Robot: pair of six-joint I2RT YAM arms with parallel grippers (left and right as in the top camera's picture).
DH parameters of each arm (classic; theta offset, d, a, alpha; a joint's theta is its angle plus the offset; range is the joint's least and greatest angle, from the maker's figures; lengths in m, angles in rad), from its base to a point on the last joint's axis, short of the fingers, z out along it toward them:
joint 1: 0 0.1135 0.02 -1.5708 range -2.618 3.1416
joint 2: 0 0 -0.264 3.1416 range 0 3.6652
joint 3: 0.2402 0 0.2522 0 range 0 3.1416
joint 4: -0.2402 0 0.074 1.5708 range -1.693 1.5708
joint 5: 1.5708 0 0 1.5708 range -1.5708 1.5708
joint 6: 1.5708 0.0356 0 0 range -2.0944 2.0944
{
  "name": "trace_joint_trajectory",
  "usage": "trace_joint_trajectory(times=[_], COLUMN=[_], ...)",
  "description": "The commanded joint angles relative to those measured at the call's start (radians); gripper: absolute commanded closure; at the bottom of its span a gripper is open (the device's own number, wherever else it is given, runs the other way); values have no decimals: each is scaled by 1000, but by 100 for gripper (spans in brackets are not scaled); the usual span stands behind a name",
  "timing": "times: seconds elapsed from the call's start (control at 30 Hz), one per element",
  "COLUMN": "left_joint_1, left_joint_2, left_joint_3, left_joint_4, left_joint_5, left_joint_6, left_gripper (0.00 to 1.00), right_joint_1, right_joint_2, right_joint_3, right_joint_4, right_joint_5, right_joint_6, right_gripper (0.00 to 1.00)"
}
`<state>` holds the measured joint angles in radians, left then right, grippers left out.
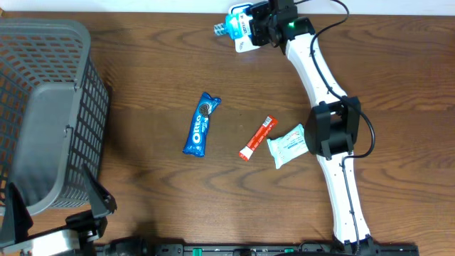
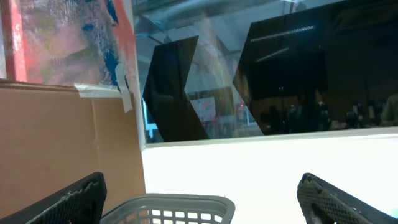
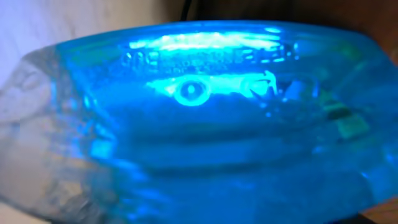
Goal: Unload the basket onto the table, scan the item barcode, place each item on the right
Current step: 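Lower the bottle beside the scanner and open the right gripper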
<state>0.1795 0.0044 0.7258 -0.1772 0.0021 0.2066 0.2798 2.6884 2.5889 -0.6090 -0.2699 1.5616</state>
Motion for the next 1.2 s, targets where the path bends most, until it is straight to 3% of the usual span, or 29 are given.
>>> trace_joint_trajectory(times=[0.0, 0.4, 0.73, 1.17], left_joint_1=[-4, -4, -4, -4], left_joint_2=[-2, -2, -2, -2], left_joint_3=[-16, -20, -20, -20], left_joint_4=[3, 5, 10, 10], left_joint_5=[13, 13, 13, 13], left_joint_6=[-1, -1, -2, -2], left_gripper=[2, 2, 2, 2], right_joint_1=[-7, -8, -12, 48], right_joint_2=[-19, -19, -20, -39], right_joint_3=[26, 26, 26, 27], right_joint_4=[9, 55, 35, -489], right_joint_5=[-8, -94, -333, -282], right_joint_6=[40, 87, -56, -470], right_gripper=[66, 65, 73, 80])
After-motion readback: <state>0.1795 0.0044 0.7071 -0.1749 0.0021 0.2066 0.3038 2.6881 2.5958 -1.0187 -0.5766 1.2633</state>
